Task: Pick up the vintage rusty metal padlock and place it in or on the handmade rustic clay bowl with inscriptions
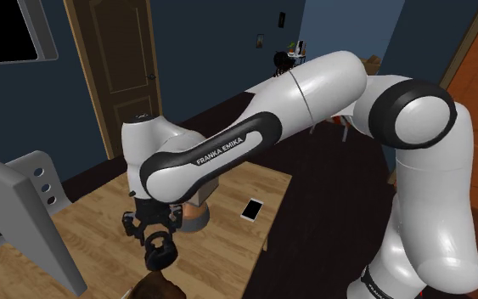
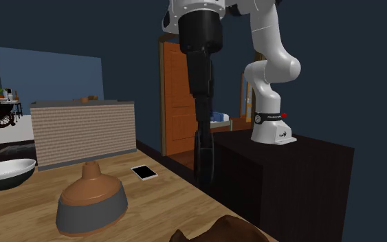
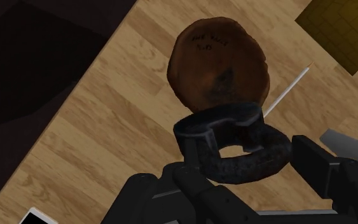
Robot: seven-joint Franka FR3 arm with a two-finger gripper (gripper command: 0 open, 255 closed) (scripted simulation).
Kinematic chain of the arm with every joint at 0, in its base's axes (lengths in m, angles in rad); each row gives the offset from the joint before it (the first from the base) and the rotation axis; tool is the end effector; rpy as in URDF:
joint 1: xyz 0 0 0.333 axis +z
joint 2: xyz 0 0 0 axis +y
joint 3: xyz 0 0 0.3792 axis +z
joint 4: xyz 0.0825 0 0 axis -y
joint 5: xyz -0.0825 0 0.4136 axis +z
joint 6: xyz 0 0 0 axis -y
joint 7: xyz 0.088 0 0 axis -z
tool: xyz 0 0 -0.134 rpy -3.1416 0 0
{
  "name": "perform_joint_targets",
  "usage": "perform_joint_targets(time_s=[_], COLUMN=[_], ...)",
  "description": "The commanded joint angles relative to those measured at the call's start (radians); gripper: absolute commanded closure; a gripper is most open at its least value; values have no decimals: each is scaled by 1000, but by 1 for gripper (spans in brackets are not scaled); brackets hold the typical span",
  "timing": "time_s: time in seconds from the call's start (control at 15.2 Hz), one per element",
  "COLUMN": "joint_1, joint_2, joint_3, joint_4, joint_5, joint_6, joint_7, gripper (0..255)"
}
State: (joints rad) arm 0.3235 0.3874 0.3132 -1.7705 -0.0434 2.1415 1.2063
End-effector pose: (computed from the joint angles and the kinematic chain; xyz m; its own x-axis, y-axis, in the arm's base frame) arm 0.5718 0.3952 0.3685 0.8413 -0.5356 -0.0737 -0.5387 -0.8419 -0.0313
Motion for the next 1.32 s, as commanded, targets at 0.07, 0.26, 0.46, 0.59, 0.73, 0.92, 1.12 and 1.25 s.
perform_joint_targets(time_s=[0.07,0.26,0.46,0.59,0.73,0.92,1.12,1.25], joint_1=[52,54,56,58,60,63,67,69], joint_2=[25,42,61,74,88,110,134,150], joint_3=[15,11,8,5,3,-2,-7,-10], joint_4=[61,45,30,22,14,5,-3,-7], joint_5=[-14,-20,-26,-31,-35,-42,-50,-55], joint_6=[-35,-2,31,52,74,105,135,155], joint_7=[69,71,73,74,76,78,81,83], gripper=[255,255,255,255,255,255,255,255])
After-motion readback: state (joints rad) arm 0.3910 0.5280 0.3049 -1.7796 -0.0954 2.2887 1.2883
